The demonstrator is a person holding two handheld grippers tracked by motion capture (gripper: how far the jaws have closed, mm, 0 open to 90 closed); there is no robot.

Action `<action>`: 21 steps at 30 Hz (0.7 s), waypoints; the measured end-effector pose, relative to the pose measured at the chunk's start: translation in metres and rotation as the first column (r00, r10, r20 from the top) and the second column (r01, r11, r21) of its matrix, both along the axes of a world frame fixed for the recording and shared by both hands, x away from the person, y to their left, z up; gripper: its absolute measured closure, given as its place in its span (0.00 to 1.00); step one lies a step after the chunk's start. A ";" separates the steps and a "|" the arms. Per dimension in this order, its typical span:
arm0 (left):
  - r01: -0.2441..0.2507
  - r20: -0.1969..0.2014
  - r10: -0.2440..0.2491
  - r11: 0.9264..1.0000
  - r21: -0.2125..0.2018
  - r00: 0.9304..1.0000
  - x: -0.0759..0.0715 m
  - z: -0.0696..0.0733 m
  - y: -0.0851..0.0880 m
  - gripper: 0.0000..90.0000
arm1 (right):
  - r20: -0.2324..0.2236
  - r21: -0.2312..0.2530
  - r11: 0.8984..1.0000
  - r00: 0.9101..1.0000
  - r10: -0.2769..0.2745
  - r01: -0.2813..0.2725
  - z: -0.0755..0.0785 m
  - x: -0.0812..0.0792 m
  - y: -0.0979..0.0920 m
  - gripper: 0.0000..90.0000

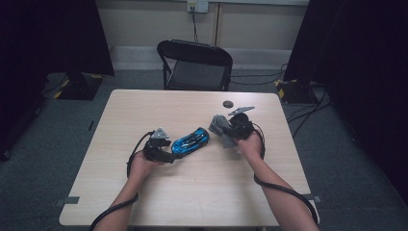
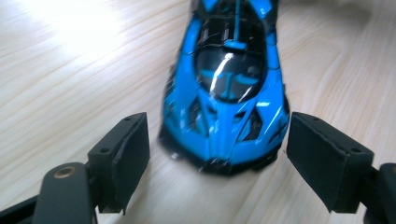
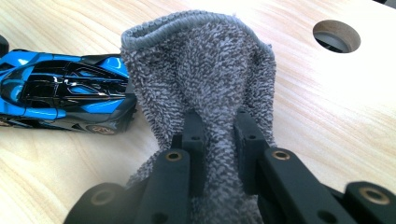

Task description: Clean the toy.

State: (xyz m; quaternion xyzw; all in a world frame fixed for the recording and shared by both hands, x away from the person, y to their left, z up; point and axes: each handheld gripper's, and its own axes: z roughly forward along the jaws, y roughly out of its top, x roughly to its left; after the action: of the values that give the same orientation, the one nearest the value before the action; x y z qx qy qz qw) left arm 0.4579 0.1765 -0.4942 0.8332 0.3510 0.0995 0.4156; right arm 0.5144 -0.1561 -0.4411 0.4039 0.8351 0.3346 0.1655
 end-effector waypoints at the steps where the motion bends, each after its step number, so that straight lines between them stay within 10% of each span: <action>1: -0.006 0.011 0.006 1.000 -0.012 1.000 0.000 0.003 0.003 0.24 | 0.000 0.004 1.000 1.000 0.002 -0.002 0.001 0.000 0.000 0.87; 13: 0.037 0.094 -0.037 0.999 0.001 0.995 0.003 0.026 -0.015 0.35 | 0.003 0.009 1.000 1.000 0.024 -0.024 0.005 -0.003 0.002 0.87; 21: 0.052 0.070 -0.054 0.998 0.030 0.996 0.017 0.028 -0.032 0.38 | 0.009 0.015 0.999 0.999 0.039 -0.039 0.008 -0.005 0.004 0.87</action>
State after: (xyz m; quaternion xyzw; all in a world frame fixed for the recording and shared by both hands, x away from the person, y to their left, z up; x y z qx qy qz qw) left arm 0.4747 0.1442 -0.4663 0.8440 0.3122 0.1227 0.4186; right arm 0.5098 -0.1526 -0.4329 0.3875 0.8396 0.3458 0.1594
